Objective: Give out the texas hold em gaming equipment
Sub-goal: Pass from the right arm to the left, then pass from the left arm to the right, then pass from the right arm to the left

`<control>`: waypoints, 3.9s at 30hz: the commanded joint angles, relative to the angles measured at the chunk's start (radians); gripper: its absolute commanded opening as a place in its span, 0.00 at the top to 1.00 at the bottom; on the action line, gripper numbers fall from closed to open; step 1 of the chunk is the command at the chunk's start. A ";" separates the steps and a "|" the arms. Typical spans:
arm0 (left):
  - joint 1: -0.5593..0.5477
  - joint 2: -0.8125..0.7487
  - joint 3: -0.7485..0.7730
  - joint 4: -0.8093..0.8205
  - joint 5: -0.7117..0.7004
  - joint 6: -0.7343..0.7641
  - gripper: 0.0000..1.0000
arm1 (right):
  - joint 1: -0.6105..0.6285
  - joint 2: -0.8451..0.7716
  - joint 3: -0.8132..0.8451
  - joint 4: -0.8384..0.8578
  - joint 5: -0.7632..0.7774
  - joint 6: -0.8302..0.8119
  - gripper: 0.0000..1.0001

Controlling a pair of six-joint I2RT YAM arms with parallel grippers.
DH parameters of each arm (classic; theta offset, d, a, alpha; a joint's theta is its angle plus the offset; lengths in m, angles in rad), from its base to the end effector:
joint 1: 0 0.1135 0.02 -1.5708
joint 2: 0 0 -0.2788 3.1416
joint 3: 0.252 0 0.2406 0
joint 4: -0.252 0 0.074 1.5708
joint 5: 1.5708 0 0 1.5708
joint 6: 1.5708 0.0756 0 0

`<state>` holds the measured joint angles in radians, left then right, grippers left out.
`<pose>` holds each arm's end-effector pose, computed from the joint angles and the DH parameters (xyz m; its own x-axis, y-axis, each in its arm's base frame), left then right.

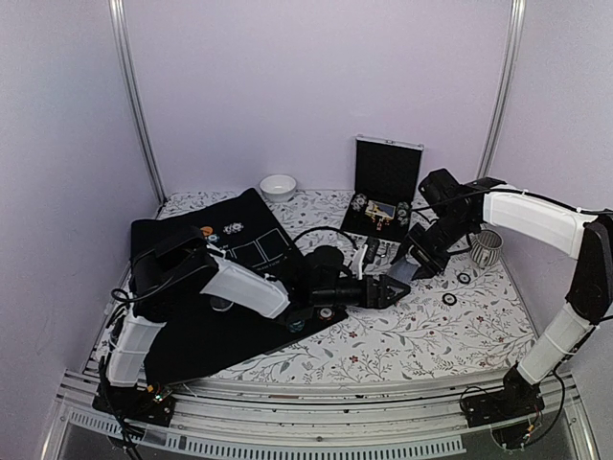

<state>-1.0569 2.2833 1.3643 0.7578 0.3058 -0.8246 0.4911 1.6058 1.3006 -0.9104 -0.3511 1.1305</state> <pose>0.2434 -0.4775 0.1522 -0.7706 -0.0593 -0.6346 0.6050 0.2452 -0.7576 0.2703 0.1740 0.2434 -0.8484 0.5096 0.1435 0.5142 0.7288 0.4520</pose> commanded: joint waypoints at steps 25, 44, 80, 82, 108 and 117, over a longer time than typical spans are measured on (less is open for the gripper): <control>0.040 -0.071 -0.106 0.211 -0.020 -0.004 0.12 | 0.020 0.019 0.035 0.028 -0.018 0.021 0.55; 0.058 -0.031 -0.113 0.226 0.008 -0.065 0.70 | 0.092 0.017 0.034 0.051 -0.068 0.058 0.55; 0.191 -0.668 -0.271 -0.309 0.528 0.244 1.00 | 0.123 -0.362 -0.039 0.421 -0.457 -1.016 0.00; 0.190 -0.676 -0.271 -0.312 0.544 0.240 1.00 | 0.138 -0.341 -0.055 0.440 -0.474 -1.012 0.03; 0.189 -0.715 -0.239 -0.401 0.546 0.340 0.67 | 0.229 -0.290 -0.112 0.544 -0.468 -0.881 0.98; -0.050 -0.929 -0.298 -0.743 -0.407 1.376 0.02 | 0.239 -0.238 -0.029 0.463 -0.270 -0.672 0.98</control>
<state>-0.9379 1.4364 1.1057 0.1154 0.4076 -0.0658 0.7151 1.3289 1.2114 -0.4160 -0.7189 0.3386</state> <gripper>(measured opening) 0.980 0.116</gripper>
